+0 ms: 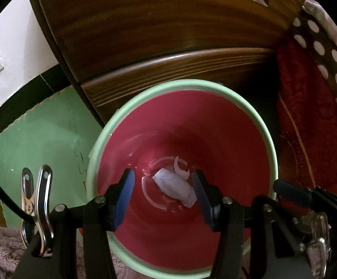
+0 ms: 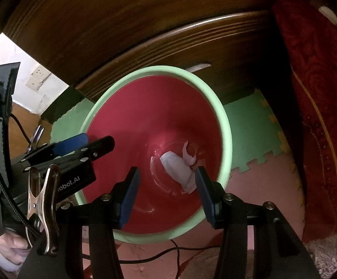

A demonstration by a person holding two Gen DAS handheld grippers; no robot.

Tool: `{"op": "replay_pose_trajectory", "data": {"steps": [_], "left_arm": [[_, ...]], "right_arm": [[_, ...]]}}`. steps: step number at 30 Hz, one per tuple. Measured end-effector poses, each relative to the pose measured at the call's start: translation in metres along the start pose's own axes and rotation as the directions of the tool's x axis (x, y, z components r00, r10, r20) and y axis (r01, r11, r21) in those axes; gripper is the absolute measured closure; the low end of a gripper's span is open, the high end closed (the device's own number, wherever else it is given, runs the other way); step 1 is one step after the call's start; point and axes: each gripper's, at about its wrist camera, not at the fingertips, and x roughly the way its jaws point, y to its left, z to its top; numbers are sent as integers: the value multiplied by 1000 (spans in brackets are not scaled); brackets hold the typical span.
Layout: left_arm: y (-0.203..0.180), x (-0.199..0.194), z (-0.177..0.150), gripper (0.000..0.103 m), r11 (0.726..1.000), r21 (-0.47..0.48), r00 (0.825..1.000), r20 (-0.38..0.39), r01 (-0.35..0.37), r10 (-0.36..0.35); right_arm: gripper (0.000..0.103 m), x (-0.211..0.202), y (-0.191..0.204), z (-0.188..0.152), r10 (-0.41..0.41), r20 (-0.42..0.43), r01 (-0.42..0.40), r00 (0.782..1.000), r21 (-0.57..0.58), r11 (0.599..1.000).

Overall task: Collect trash
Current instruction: 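Raise both tools from the bin toward the nightstand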

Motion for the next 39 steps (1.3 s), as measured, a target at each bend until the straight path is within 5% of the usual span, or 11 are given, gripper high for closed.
{"op": "replay_pose_trajectory", "data": {"steps": [16,39], "left_arm": [[0,-39,-6,48,999,-10,999,15,44,-44],[-10,-167,4,48,996,26,975,207,82,-85]], "right_arm": [[53,-33,-2,-1,11,83,-14,996,33,999],[53,-128,15,-5,37,297,-38,954,0,999]]}}
